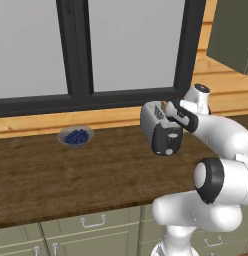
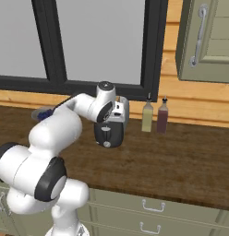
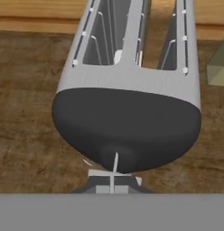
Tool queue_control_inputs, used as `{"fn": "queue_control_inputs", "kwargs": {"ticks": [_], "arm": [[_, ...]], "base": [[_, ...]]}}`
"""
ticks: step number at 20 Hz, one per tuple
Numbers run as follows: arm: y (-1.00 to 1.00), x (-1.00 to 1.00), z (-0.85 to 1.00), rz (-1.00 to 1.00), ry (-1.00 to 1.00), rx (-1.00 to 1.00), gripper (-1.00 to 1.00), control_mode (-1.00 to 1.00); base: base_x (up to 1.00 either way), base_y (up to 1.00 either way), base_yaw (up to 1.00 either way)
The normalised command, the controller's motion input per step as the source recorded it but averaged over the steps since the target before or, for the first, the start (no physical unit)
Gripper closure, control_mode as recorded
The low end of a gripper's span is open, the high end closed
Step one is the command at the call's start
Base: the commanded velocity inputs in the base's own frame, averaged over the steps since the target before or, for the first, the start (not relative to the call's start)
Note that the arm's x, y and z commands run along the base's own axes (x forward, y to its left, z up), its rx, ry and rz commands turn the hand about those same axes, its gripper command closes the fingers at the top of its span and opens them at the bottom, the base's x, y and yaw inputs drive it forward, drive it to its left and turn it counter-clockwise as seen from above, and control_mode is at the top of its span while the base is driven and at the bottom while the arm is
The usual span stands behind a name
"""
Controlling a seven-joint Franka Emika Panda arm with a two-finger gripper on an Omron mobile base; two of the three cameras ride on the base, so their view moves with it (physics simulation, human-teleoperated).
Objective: Start the toaster. Once the lever pops up, take the bread to the plate on the dining counter.
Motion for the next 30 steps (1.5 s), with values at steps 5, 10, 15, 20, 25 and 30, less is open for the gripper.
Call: {"fn": "queue_control_inputs", "kwargs": {"ticks": [5, 10, 15, 20, 25, 30], "arm": [[0.02, 0.0, -0.16, 0.0, 0.03, 0.0, 1.0, -1.0], [0.0, 0.0, -0.18, 0.0, 0.04, 0.0, 1.0, -1.0], [0.03, 0.0, -0.18, 0.0, 0.01, 0.0, 1.0, -1.0], [0.03, 0.0, -0.1, 0.0, 0.0, 0.0, 1.0, -1.0], [0.05, 0.0, -0.17, 0.0, 0.0, 0.0, 1.0, -1.0], [0.04, 0.0, -0.21, 0.0, 0.0, 0.0, 1.0, -1.0]], "base": [[0.0, 0.0, 0.0], [0.0, 0.0, 0.0], [0.0, 0.0, 0.0], [0.0, 0.0, 0.0], [0.0, 0.0, 0.0], [0.0, 0.0, 0.0]]}}
